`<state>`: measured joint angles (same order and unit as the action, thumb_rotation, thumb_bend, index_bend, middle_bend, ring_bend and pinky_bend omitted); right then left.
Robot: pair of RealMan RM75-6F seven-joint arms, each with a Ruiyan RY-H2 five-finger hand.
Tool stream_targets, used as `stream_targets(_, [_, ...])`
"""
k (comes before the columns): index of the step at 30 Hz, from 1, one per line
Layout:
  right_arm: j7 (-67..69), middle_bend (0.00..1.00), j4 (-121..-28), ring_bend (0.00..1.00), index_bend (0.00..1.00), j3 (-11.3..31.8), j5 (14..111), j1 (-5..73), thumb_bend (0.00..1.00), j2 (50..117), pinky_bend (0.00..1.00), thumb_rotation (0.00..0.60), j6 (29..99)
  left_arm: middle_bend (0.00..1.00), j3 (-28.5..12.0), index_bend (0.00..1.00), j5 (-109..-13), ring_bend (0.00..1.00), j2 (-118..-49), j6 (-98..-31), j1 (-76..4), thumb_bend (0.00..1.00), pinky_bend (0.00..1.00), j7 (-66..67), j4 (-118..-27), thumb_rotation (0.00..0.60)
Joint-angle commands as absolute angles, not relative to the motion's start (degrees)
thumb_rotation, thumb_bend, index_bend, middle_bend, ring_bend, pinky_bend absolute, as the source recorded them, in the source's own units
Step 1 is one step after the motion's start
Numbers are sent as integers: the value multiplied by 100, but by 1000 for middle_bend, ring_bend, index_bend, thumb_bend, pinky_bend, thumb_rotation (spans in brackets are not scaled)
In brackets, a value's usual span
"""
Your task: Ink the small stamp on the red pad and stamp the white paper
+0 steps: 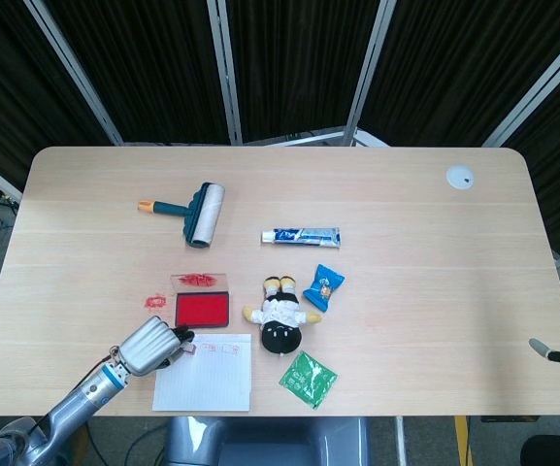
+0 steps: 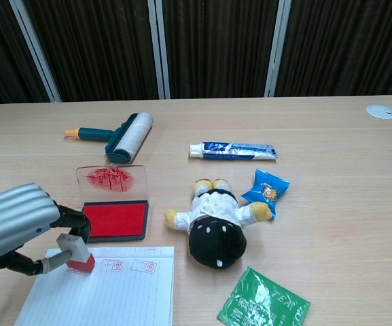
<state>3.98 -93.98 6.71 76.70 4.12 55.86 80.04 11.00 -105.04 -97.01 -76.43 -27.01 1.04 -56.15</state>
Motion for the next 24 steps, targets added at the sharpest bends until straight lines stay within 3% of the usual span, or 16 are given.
stream_targets(1, [404,0,-9407,0,0,669,7681,408,0,5580,0,600,8014,600,1017,651,-10557,965,-9485,-7771,-2776,470,996,188,-5940,600])
stream_targets(12, [487,0,-9423,0,0,676,7702,387,0,5542,0,600,8045,602,885,654,-10647,965,-9047,-7764,-2928,470,996,598,-6917,600])
stream_targets(24, [521,0,-9373,0,0,693,7636,392,0,5539,0,600,8002,603,841,655,-10597,965,-9592,-7153,-3082,470,996,1052,-6901,600])
